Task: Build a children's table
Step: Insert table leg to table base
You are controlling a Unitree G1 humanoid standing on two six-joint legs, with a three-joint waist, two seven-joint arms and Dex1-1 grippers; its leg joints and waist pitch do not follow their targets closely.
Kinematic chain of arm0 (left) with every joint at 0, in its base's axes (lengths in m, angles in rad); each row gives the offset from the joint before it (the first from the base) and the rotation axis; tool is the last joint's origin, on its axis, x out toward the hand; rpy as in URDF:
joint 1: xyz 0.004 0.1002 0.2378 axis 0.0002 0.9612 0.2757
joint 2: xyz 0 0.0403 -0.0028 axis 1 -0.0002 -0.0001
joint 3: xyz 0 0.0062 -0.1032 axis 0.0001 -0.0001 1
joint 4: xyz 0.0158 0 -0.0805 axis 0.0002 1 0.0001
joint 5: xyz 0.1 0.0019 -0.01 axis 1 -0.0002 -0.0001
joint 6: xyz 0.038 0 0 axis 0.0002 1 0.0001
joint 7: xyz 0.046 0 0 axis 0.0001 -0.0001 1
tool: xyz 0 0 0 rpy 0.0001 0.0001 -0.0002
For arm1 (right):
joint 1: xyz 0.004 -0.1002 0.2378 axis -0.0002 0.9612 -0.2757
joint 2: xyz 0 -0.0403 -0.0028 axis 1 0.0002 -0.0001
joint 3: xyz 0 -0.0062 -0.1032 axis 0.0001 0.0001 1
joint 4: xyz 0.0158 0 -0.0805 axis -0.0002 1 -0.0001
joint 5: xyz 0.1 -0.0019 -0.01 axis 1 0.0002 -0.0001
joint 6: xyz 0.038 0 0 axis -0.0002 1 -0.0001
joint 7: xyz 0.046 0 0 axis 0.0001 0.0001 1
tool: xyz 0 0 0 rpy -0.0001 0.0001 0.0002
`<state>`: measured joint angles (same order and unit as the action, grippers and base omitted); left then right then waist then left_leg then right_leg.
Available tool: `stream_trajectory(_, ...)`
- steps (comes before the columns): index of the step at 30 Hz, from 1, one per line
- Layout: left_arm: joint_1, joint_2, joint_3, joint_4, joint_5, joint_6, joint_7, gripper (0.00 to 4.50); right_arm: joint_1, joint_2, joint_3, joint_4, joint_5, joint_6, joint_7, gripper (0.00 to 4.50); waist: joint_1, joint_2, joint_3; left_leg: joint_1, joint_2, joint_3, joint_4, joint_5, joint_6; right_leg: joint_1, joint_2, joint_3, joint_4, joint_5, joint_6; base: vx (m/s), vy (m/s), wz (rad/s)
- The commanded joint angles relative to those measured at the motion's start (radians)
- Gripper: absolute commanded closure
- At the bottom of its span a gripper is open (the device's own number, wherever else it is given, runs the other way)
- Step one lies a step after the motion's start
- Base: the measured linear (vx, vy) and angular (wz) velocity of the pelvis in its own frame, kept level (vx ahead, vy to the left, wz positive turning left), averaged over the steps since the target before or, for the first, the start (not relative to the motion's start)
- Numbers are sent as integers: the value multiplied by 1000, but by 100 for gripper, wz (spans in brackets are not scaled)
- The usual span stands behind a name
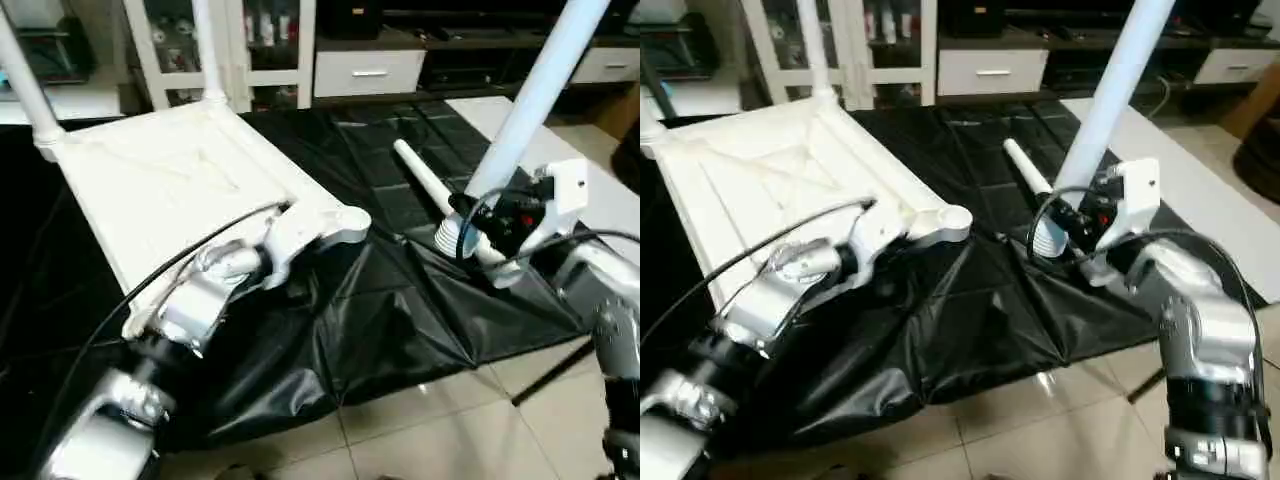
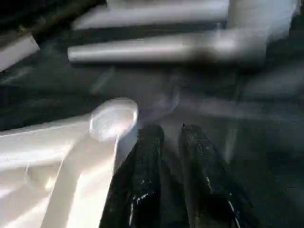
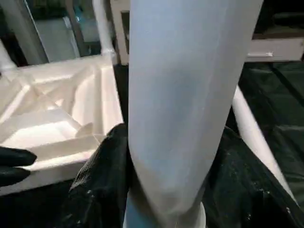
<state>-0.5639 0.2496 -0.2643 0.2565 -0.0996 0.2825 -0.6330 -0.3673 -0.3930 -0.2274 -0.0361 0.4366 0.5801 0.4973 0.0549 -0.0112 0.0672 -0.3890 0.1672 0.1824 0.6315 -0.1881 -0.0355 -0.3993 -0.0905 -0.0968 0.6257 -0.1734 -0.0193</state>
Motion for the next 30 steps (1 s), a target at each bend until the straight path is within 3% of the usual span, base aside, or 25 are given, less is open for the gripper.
stream_trajectory(1,49,-37,107,-88,-73,71,106,371,36,19,-31,-88,-6,0,-77,262,-1,11,-73,24,71,-31,-90,-283,-25,42,-76,60,-91,-273,-190,0,0,0)
stream_trajectory(5,180,-107,243,-242,-141,93,275,371,154,68,-48,-239,-68,16,-208,262,-3,15,-75,20,60,-29,-88,-279,-1,45,-69,56,-103,-331,-156,0,0,0)
stream_trajectory(7,240,-110,270,-279,-118,33,329,371,236,35,18,-311,-190,-60,-224,262,-2,30,-73,20,59,-31,-92,-280,-2,42,-61,55,-108,-356,-115,0,0,0)
stream_trajectory(8,269,-106,282,-281,-85,-8,363,371,279,23,57,-337,-239,-99,-220,262,-5,25,-72,17,59,-31,-94,-289,-4,41,-60,55,-112,-372,-101,0,0,0)
stream_trajectory(10,286,-101,284,-277,-56,-42,379,371,298,38,61,-345,-226,-81,-222,262,-11,30,-70,23,54,-33,-96,-320,7,38,-60,52,-125,-459,-54,0,0,0)
stream_trajectory(11,301,-93,272,-268,-5,-51,395,371,302,79,52,-326,-209,-67,-250,262,-15,24,-62,-51,39,-83,-124,-332,56,87,-81,-1,-100,-479,-55,0,0,0)
stream_trajectory(12,301,-101,272,-266,12,-48,415,371,298,90,51,-311,-213,-77,-260,262,-17,42,-72,-33,45,-98,-123,-353,54,78,-72,-15,-102,-459,-60,0,0,0)
stream_trajectory(13,301,-101,272,-266,12,-48,415,371,298,90,51,-311,-213,-77,-260,262,-43,57,-60,-30,65,-151,-138,-472,26,73,-61,-27,-88,-387,-81,-36,-23,42)
stream_trajectory(14,301,-115,277,-276,17,-32,431,371,295,97,51,-300,-219,-87,-271,262,-46,73,-60,-22,81,-176,-157,-570,-7,79,-47,-31,-71,-354,-85,6,-45,54)
stream_trajectory(15,295,-136,270,-307,32,-7,462,371,277,105,56,-282,-218,-93,-292,262,-67,77,-56,1,118,-246,-200,-721,-57,72,-11,-24,-9,-231,-97,6,-45,54)
stream_trajectory(16,295,-140,267,-318,29,8,467,371,273,105,60,-281,-218,-92,-298,262,-79,79,-52,17,122,-298,-216,-764,-44,58,6,-2,39,-206,-103,6,-88,65)
stream_trajectory(17,295,-144,256,-331,36,18,477,371,264,103,68,-274,-216,-90,-301,262,-80,74,-51,27,120,-322,-221,-755,-32,45,14,13,56,-224,-113,-16,-146,73)
stream_trajectory(18,297,-149,247,-337,37,25,481,371,253,96,76,-263,-218,-92,-297,262,-82,75,-50,18,88,-336,-220,-719,-14,42,23,34,71,-242,-148,-16,-146,73)
stream_trajectory(19,297,-151,246,-338,35,26,480,371,251,95,77,-261,-218,-93,-296,262,-79,58,-54,-4,30,-329,-212,-671,0,58,16,54,38,-274,-223,-29,-212,70)
stream_trajectory(20,304,-153,237,-350,28,33,497,371,246,98,81,-258,-233,-98,-297,262,-76,47,-59,-16,-7,-320,-188,-619,11,66,7,58,-4,-321,-288,-47,-260,68)
stream_trajectory(21,304,-153,237,-351,29,34,499,371,246,98,81,-257,-234,-98,-297,262,-61,6,-61,-31,-81,-245,-34,-488,0,55,-56,58,-120,-518,-449,-47,-260,68)
stream_trajectory(22,306,-153,232,-355,36,31,510,371,245,104,81,-256,-239,-101,-294,262,-52,-24,-66,-6,-111,-149,156,-356,19,35,-108,23,-194,-663,-508,-82,-244,60)
stream_trajectory(23,307,-154,229,-354,46,23,513,371,245,107,86,-257,-247,-109,-290,262,-50,-8,-27,-35,-59,-60,276,-289,71,28,-147,-2,-201,-854,-418,-41,-215,29)
stream_trajectory(24,308,-174,247,-350,28,26,520,371,249,112,93,-261,-254,-113,-285,262,-55,-13,-31,-28,-72,-23,233,-308,73,51,-77,16,-169,-785,-314,-41,-215,29)
stream_trajectory(25,307,-181,253,-353,22,28,511,371,257,128,94,-270,-247,-105,-286,262,-48,-34,-45,-37,-74,-16,204,-346,104,84,-81,39,-145,-722,-264,22,-219,31)
stream_trajectory(26,307,-180,251,-355,19,22,501,371,259,134,93,-273,-241,-100,-287,262,-22,0,-79,8,-62,-25,95,-343,143,115,-64,98,-139,-527,-189,-37,-232,57)
stream_trajectory(27,306,-177,247,-361,22,36,495,371,263,135,97,-275,-234,-99,-285,262,-23,28,-90,62,-29,-42,11,-210,189,102,-16,75,-153,-409,-18,-37,-232,57)
stream_trajectory(28,306,-175,246,-364,21,48,492,371,266,134,104,-277,-230,-101,-281,262,-46,53,-104,153,247,-198,-60,25,322,0,-24,20,-31,-223,117,-56,-244,43)
stream_trajectory(29,304,-175,252,-372,0,73,476,371,273,129,119,-283,-229,-108,-271,262,-53,47,-110,170,312,-213,-59,145,384,-44,-74,53,35,-177,118,-2,-219,22)
stream_trajectory(30,303,-176,258,-378,-19,83,465,371,275,131,125,-287,-223,-106,-268,262,-78,15,-118,182,219,-172,5,365,402,-108,-137,145,61,9,42,-2,-219,22)
